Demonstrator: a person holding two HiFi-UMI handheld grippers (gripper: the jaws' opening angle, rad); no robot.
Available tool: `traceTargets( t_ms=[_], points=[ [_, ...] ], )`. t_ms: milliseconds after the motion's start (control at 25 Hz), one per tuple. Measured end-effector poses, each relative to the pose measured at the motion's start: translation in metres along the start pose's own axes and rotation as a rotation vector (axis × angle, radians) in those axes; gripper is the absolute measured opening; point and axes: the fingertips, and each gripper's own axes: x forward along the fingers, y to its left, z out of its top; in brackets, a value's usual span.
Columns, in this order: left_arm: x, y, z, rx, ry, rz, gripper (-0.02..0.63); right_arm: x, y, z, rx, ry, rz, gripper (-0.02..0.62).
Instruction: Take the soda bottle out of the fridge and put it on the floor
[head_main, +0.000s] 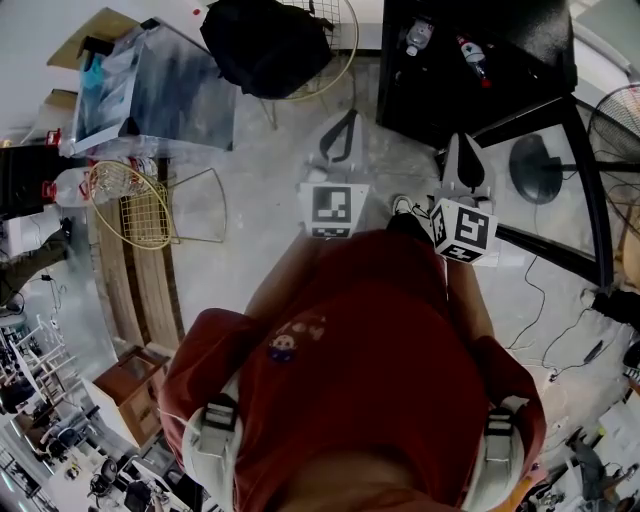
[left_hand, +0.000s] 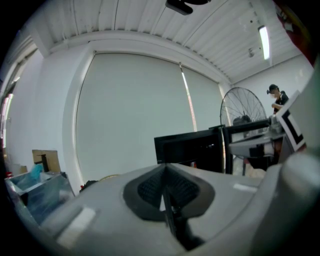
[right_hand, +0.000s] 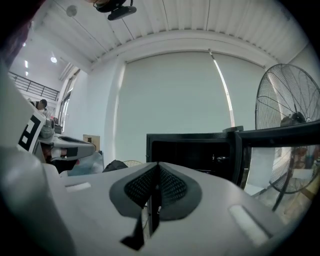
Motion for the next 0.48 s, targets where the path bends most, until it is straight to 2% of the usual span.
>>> traceTargets(
  t_ms=[480],
  points=[
    [-0.0062,-0.0014,0.0002,-0.001,-0.004,-0.002,0.0,-0.0056,-0.0018,0.0013,-0.044,-0.007,-0.013,0.0]
  ],
)
